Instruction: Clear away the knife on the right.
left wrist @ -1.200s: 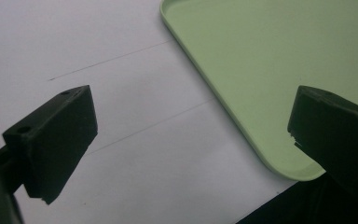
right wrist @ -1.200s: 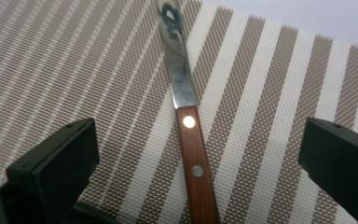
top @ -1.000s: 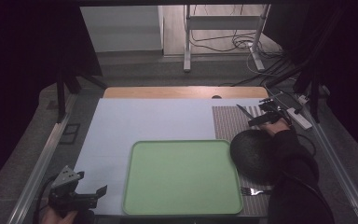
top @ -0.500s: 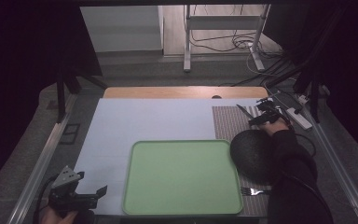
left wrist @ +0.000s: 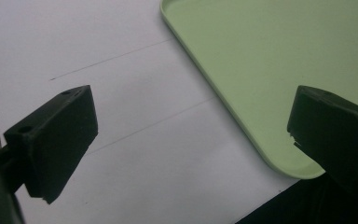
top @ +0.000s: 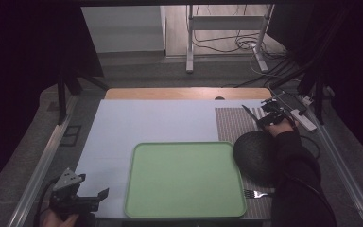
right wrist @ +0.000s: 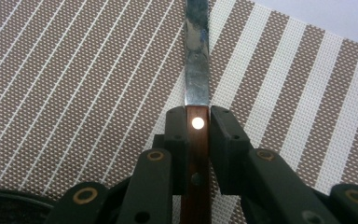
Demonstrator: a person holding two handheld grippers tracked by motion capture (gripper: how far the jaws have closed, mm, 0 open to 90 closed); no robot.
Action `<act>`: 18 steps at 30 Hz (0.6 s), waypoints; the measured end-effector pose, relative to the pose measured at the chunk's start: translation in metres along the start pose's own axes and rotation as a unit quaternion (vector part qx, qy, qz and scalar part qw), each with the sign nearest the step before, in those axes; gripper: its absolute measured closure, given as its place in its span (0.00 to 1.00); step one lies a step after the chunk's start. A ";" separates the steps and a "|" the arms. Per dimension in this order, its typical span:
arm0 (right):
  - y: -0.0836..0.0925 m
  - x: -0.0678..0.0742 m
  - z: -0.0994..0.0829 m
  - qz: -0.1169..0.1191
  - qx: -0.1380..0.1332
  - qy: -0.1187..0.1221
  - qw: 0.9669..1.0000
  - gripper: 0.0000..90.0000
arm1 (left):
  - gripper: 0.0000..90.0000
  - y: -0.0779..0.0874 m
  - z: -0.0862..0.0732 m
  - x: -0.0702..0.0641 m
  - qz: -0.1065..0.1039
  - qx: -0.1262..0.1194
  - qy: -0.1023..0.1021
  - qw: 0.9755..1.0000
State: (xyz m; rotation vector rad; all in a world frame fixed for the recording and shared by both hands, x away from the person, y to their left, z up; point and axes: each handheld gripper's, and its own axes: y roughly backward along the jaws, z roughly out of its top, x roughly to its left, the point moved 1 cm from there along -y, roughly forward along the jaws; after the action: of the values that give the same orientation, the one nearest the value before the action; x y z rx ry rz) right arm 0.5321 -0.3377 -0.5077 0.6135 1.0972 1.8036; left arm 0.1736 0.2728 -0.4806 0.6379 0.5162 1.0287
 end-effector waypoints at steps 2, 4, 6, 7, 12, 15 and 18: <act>0.000 0.001 0.000 -0.002 -0.003 0.009 1.000 0.86 | 0.03 0.000 0.000 0.000 0.000 0.000 0.000 1.000; 0.001 0.001 -0.001 -0.013 -0.006 0.024 1.000 0.86 | 0.03 0.000 0.000 0.000 0.000 -0.001 0.002 1.000; 0.002 0.000 -0.002 -0.034 -0.006 0.032 0.999 0.86 | 0.03 0.000 0.000 0.000 0.000 0.000 0.002 1.000; 0.003 -0.002 -0.002 -0.032 -0.009 0.028 0.999 0.86 | 0.03 0.000 0.000 0.000 0.000 0.000 0.002 1.000; 0.012 -0.011 -0.006 -0.048 -0.018 0.024 0.998 0.86 | 0.03 0.000 0.000 0.000 0.000 0.000 0.002 1.000; 0.019 -0.014 -0.007 -0.060 -0.020 0.026 0.998 0.86 | 0.03 0.000 0.000 0.000 0.000 -0.001 0.003 1.000; 0.025 -0.015 -0.007 -0.055 -0.028 0.021 0.998 0.86 | 0.03 0.000 0.000 0.000 0.000 0.000 0.004 1.000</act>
State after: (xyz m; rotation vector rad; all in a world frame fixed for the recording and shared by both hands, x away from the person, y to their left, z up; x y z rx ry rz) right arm 0.5224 -0.3587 -0.4888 0.4755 1.0828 1.7530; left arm 0.1741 0.2731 -0.4806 0.6330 0.5237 1.0318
